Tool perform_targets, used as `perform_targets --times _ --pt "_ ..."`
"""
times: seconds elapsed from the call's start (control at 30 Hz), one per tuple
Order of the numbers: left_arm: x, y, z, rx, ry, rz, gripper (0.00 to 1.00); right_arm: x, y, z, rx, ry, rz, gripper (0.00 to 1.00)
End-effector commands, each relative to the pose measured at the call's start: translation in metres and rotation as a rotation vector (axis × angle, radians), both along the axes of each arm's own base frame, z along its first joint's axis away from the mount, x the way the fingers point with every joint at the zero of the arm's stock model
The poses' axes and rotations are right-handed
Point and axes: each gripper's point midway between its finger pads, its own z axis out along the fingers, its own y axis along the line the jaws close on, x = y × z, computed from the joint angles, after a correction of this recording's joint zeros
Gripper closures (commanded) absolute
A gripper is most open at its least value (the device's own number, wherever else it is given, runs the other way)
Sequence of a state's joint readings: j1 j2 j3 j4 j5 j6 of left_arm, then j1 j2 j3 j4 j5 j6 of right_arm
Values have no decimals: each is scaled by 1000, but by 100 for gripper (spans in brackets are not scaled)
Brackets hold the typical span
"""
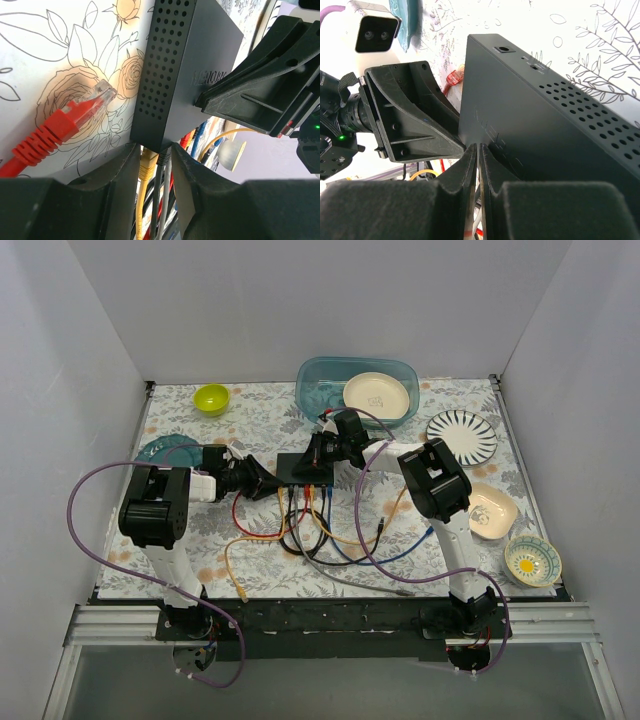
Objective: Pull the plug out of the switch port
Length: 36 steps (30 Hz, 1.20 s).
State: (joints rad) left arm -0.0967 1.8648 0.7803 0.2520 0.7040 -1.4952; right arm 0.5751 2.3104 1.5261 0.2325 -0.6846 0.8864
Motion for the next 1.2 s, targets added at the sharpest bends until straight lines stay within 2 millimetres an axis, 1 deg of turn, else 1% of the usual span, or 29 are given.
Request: perform_targets --times 0.0,0.17,0.27,0.37,0.47,0.53,0.73,0.9,0.93,0.97,1.0,1.03,1.07,1.1,1.17 --pt "-35 13 -56 152 175 14 68 -1 -7 -16 -50 20 -3 86" --pt "-39 10 -56 142 171 -16 66 -2 -8 -18 -52 23 0 87" --pt "-41 9 -57 137 170 -34 67 -1 -9 -19 -55 23 1 87" --pt "-41 6 -56 116 167 -47 73 -1 -11 -19 -55 22 0 87" --pt "-41 5 -55 96 169 -48 82 0 -12 -21 -56 27 -1 87" --pt "-42 4 -54 78 171 -49 84 -1 -13 -22 -57 28 -1 87" --pt "-45 4 -58 63 190 -32 84 -1 -15 -22 -55 26 -3 87" --pt "-46 4 -56 59 190 -31 100 -2 -17 -24 -56 31 -4 87" --pt "-49 4 -57 64 197 -35 100 -2 -18 -23 -56 33 -4 87" --pt "-52 5 -57 68 198 -36 100 -2 -18 -21 -56 23 -12 89" --pt "-52 6 -56 77 188 -39 100 2 -19 -4 -39 -38 -22 89" --pt "-54 7 -55 81 188 -39 100 5 -18 5 -43 -75 -27 89" --pt "-56 7 -57 85 195 -38 100 3 -16 13 -64 -141 7 89" --pt "-56 8 -57 86 195 -36 100 4 -15 27 -73 -181 19 88" --pt "-57 6 -56 75 200 -37 100 -1 -14 38 -104 -203 37 87"
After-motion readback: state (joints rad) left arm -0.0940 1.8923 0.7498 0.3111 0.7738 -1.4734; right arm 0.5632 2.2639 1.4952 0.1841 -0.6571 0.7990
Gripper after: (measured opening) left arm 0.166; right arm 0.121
